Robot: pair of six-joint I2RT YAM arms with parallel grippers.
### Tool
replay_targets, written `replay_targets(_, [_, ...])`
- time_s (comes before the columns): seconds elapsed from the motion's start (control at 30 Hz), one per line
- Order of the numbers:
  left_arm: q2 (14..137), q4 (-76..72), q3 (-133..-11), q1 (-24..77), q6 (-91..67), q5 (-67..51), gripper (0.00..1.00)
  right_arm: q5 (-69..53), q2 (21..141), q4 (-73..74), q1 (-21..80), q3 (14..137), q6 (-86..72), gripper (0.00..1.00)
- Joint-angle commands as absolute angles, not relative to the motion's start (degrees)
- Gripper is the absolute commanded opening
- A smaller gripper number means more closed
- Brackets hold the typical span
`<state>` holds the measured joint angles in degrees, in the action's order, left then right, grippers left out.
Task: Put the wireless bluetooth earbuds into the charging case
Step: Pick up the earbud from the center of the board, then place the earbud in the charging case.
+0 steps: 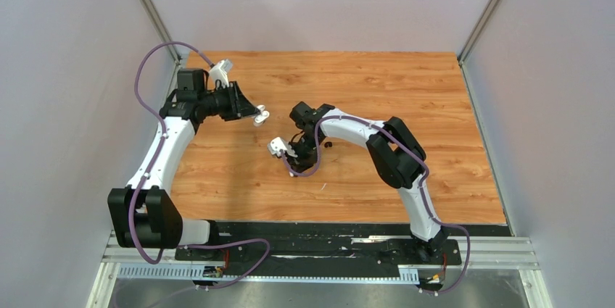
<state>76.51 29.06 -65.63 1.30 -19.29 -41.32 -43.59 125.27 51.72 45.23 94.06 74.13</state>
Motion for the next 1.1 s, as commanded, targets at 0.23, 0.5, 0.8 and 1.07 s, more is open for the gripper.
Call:
replay_targets(0.23, [79.2,20.3,-61.3,3.3,-10.6,-48.2,0.00,-63.5,111.0,62.1,38.4,103.2,42.9,0.00])
replay_targets(0.5, [80.2,14.5,-59.9,8.3,-19.1,-50.3,0.00,-73.1,106.9,53.2,35.8,104.4,18.5,0.00])
replay_targets(0.8, [80.3,8.1,-59.1,10.1,-29.0,-61.3,0.00,-77.5,108.0,39.5,35.8,103.1,9.6,0.01])
replay_targets(1.07, [78.2,10.1,-58.9,10.5,-29.8,-61.8,0.00,-71.7,109.6,36.6,36.2,103.3,5.6,0.00])
